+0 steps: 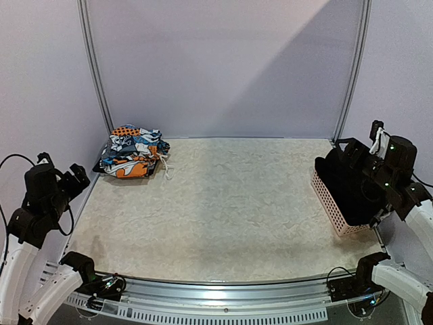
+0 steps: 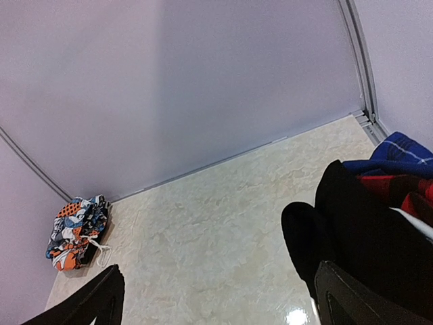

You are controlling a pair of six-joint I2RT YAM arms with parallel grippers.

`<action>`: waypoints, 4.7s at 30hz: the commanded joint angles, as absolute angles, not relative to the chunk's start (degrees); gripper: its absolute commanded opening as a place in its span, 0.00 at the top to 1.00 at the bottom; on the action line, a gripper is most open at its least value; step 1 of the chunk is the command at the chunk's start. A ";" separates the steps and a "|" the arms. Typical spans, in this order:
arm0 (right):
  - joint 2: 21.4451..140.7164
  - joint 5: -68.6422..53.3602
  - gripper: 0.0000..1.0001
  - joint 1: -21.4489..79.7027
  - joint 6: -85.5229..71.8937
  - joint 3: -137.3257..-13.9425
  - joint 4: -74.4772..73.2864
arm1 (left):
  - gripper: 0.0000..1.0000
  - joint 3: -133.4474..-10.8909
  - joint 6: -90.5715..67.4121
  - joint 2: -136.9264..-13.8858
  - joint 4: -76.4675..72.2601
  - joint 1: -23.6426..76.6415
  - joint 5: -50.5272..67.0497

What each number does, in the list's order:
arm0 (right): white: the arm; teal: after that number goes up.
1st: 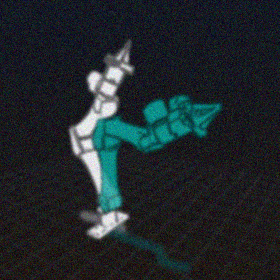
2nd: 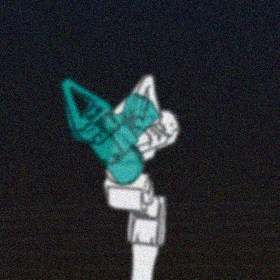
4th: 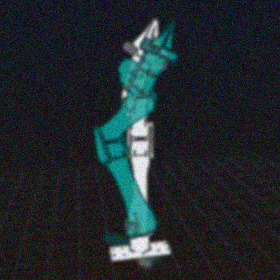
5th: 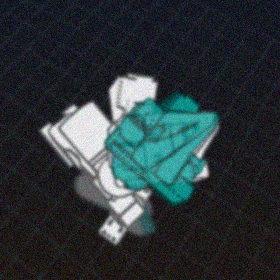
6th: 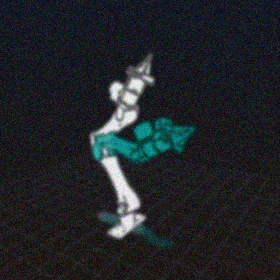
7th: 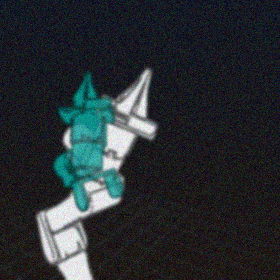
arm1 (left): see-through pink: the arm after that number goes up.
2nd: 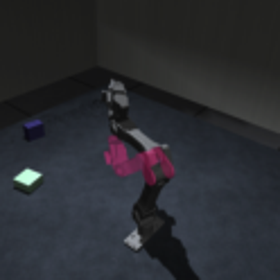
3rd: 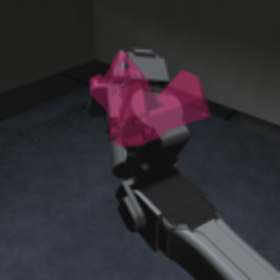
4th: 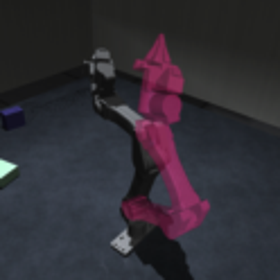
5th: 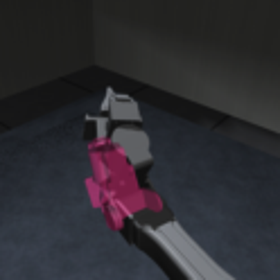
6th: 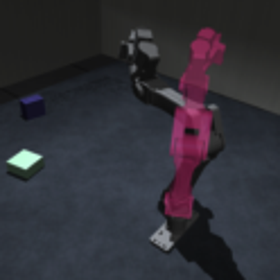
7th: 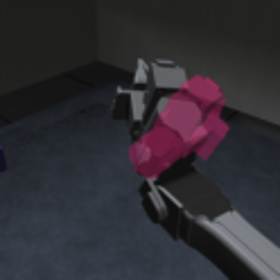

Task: Fold and stack the mixed laundry pile
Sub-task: Pick up the crumpled T-shirt from the bin, then pass from the right arm to the left

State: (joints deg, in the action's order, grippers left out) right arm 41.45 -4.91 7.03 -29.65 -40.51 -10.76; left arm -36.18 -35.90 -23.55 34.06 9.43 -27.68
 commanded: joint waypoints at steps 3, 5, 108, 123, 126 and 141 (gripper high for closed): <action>42.28 -10.76 0.01 7.27 -34.42 -42.55 -17.99 | 0.07 -38.83 -35.10 -28.12 35.42 11.16 -19.12; 44.40 -8.33 0.01 7.76 -34.95 -45.62 -23.81 | 0.08 -38.93 -34.46 -28.38 35.09 12.87 -18.33; 66.22 10.57 1.00 33.74 -28.56 -82.64 -43.01 | 0.12 -34.27 -28.43 -42.93 21.29 39.11 -17.14; 90.25 17.03 1.00 58.30 -20.12 -121.45 -48.64 | 0.12 -33.88 -27.21 -40.85 18.30 39.20 -9.16; 91.90 17.26 1.00 58.51 -19.95 -123.13 -47.28 | 0.12 -33.64 -27.04 -38.85 18.49 39.20 -8.37; 90.07 11.87 0.99 58.50 -14.96 -116.85 -41.23 | 0.04 -30.39 -25.28 -41.97 7.00 39.27 1.76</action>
